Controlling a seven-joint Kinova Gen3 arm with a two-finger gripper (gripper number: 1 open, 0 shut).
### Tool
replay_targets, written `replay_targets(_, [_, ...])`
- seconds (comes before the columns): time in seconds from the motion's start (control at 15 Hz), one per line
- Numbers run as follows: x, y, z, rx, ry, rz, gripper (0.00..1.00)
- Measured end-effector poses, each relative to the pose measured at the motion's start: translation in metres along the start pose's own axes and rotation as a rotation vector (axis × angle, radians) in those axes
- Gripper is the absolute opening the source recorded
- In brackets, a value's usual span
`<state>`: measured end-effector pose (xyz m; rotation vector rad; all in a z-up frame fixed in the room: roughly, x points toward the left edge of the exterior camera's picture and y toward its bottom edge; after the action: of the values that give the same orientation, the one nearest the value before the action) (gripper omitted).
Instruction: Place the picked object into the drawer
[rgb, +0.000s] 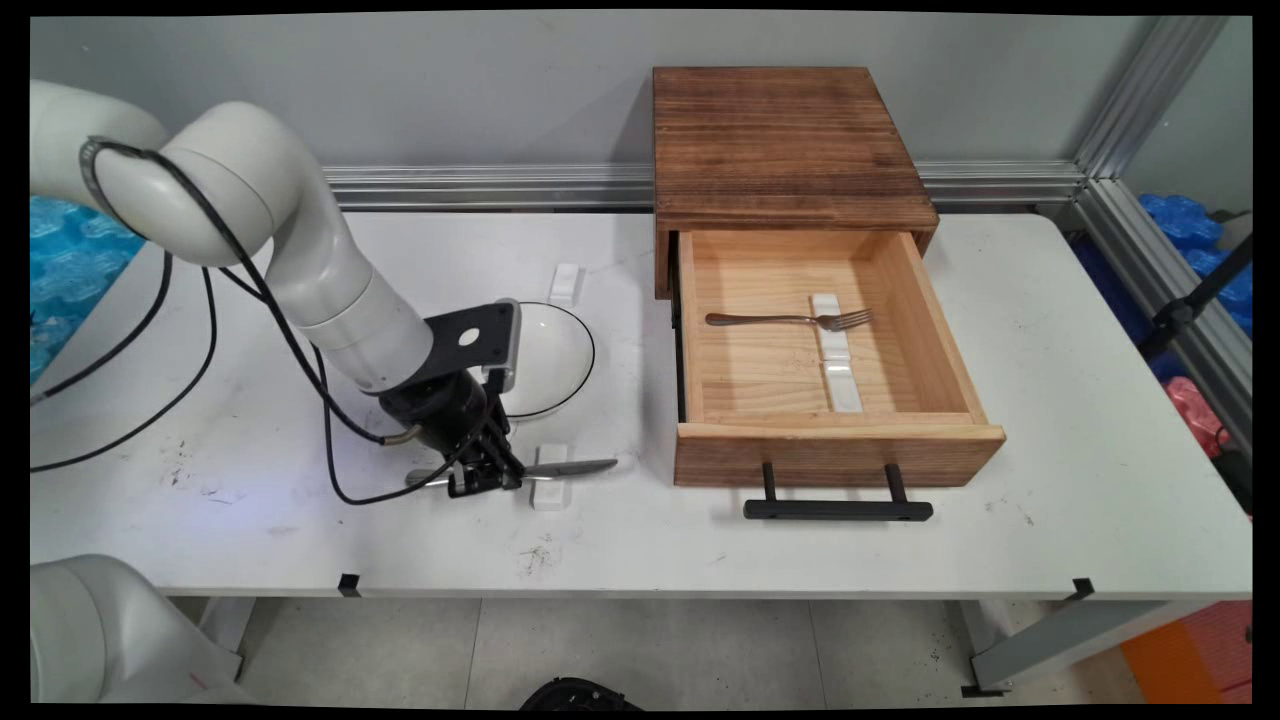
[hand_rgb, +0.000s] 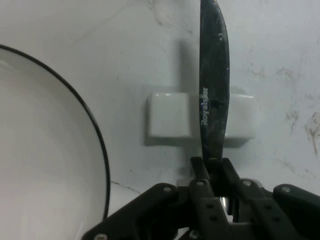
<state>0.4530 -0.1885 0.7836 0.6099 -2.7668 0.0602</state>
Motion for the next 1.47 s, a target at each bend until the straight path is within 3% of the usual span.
replay_targets(0.93, [0.025, -0.011, -0.045, 0.003, -0.018, -0.080, 0.00])
replay_targets(1.47, [0.056, -0.025, -0.083, -0.016, -0.007, -0.097, 0.00])
